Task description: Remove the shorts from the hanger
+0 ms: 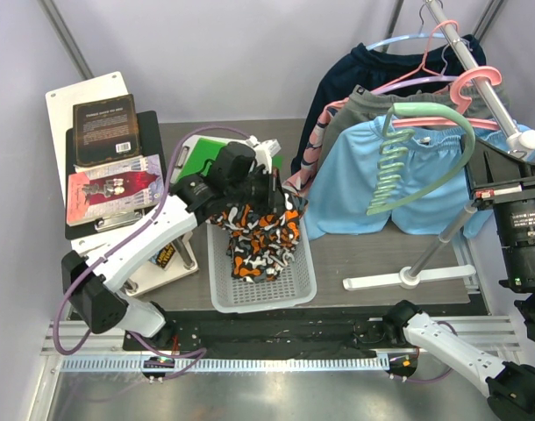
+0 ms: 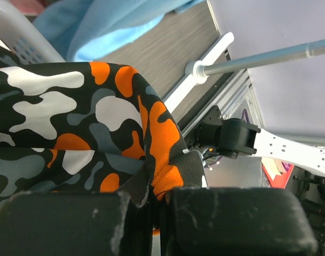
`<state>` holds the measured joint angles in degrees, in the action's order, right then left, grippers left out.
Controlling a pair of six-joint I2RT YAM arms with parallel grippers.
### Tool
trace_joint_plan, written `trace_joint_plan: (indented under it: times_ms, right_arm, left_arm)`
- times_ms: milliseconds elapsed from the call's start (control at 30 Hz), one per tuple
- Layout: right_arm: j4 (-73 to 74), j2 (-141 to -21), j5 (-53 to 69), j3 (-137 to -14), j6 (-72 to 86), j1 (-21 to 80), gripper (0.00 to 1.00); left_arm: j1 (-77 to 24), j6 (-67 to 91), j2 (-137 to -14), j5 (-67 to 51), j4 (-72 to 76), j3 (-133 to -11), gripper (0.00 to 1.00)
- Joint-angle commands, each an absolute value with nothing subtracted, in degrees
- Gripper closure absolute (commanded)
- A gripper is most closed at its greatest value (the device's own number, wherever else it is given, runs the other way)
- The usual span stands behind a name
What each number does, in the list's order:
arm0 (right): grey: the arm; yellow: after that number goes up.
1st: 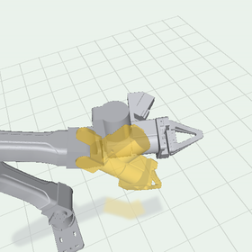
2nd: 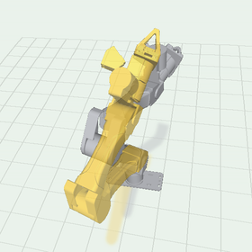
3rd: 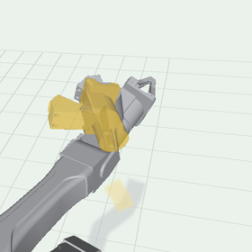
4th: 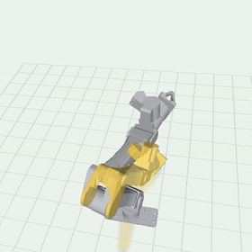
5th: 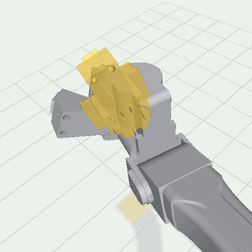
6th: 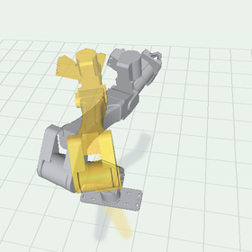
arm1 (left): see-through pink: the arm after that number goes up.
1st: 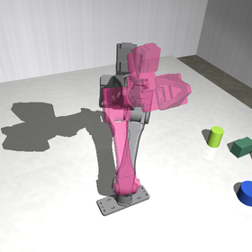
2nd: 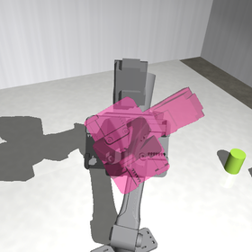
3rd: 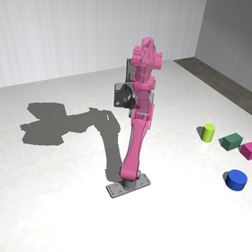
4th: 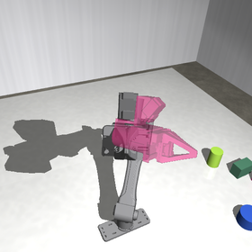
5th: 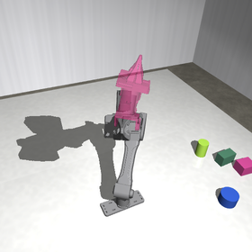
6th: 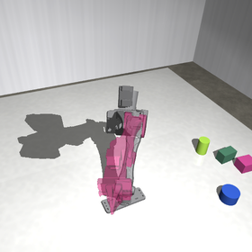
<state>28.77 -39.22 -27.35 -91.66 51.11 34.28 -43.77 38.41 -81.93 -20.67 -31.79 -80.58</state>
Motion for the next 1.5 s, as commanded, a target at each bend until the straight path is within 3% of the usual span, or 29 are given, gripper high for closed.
trace_joint_plan:
  times_ms: [0, 167, 367, 667, 933, 1100, 1333, 1467]
  right_arm:
    - [25.8, -40.5, -27.3, -92.9, 50.8, 34.2, 0.99]
    - [26.8, -43.1, -23.8, -98.1, 48.3, 34.2, 0.99]
    - [29.9, -42.4, -23.7, -97.0, 48.0, 34.3, 0.99]
    - [30.0, -40.7, -22.9, -94.2, 47.3, 34.3, 0.99]
    - [30.6, -39.6, -23.2, -94.8, 47.7, 34.3, 0.99]
    - [31.1, -39.7, -23.6, -95.6, 47.4, 34.2, 0.99]
    - [31.3, -39.7, -23.8, -95.0, 47.5, 34.3, 0.99]
    - [31.3, -39.5, -24.0, -94.2, 47.8, 34.2, 0.99]
  left_arm:
    - [-46.0, 38.5, -80.4, -20.1, -31.8, -82.0, 1.0]
    - [-56.5, 32.6, -77.7, -7.2, -38.4, -85.6, 1.0]
    - [-66.7, 38.8, -69.3, 3.2, -39.6, -77.2, 1.0]
    - [-67.7, 44.6, -66.4, 5.1, -39.5, -72.8, 1.0]
    - [-48.3, 44.7, -73.1, -9.1, -27.6, -70.8, 1.0]
    - [-42.0, 50.7, -82.2, -17.3, -20.5, -71.7, 1.0]
    - [-39.3, 54.0, -81.2, -7.3, -25.7, -62.4, 1.0]
    - [-38.3, 53.5, -83.8, -13.0, -20.6, -53.5, 1.0]
